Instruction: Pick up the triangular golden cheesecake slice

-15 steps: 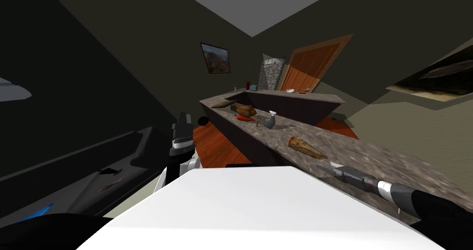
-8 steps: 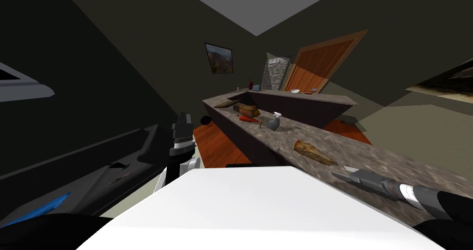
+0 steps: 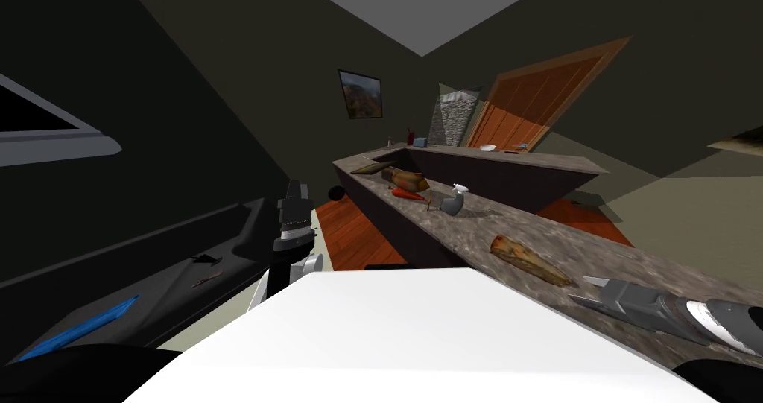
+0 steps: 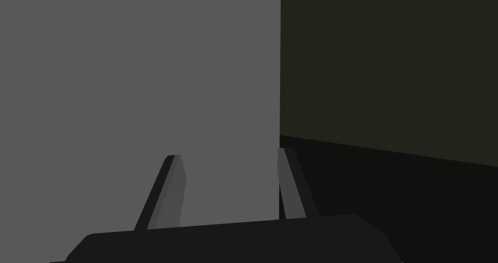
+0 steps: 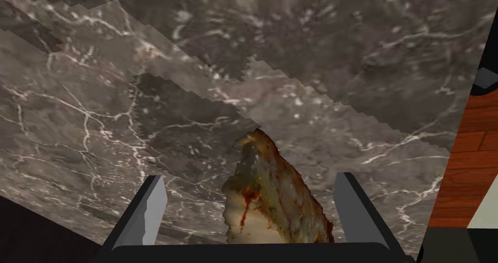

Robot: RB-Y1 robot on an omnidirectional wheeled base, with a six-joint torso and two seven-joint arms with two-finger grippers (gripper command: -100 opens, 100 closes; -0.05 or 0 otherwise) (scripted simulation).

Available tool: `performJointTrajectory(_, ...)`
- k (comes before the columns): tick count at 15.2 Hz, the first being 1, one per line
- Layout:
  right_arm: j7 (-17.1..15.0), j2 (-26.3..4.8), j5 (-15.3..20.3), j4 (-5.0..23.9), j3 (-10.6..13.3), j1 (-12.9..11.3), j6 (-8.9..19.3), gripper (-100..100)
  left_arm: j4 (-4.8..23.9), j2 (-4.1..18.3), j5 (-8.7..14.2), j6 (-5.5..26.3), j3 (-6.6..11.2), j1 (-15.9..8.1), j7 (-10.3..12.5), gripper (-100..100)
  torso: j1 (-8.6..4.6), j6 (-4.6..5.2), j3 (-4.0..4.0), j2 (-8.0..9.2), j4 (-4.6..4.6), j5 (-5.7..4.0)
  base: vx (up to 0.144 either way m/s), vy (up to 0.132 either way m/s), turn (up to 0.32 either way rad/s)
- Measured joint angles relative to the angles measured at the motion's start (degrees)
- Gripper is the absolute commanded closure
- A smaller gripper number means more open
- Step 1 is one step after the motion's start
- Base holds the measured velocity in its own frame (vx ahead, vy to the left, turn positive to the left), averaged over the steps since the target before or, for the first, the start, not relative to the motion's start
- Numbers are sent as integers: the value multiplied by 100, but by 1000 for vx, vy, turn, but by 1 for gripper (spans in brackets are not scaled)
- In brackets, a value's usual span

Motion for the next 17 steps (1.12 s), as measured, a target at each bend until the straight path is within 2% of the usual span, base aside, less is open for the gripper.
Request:
performJointTrajectory(3,93,-324,169,154,-65,299,-103,-100,0,0,0,0,-1,0,0,0,15,-5,-11,-21,-4,2,128,97,135)
performJointTrajectory(6,170,-498,270,294,-21,392,-220,-100,0,0,0,0,0,0,0,0,11,-1,-10,-17,-4,3,76,54,78)
performJointTrajectory(9,260,-255,322,233,235,194,-90,-100,0,1,0,0,0,-1,0,0,-29,2,20,35,8,-9,-25,-28,88)
performJointTrajectory(11,291,-122,351,111,299,192,48,-100,0,1,0,0,0,-1,0,0,-35,2,27,46,12,-11,-27,-31,94)
performJointTrajectory(12,319,-39,369,117,398,99,86,-100,1,1,0,0,0,-2,0,0,-37,3,29,49,12,-12,-16,-16,43)
performJointTrajectory(13,333,-19,374,123,429,72,96,100,1,1,0,0,0,-1,0,0,-34,3,28,47,12,-10,-5,-5,6)
performJointTrajectory(17,335,-25,375,129,424,75,98,100,0,0,0,0,0,-1,0,0,-27,4,24,40,11,-19,0,0,0)
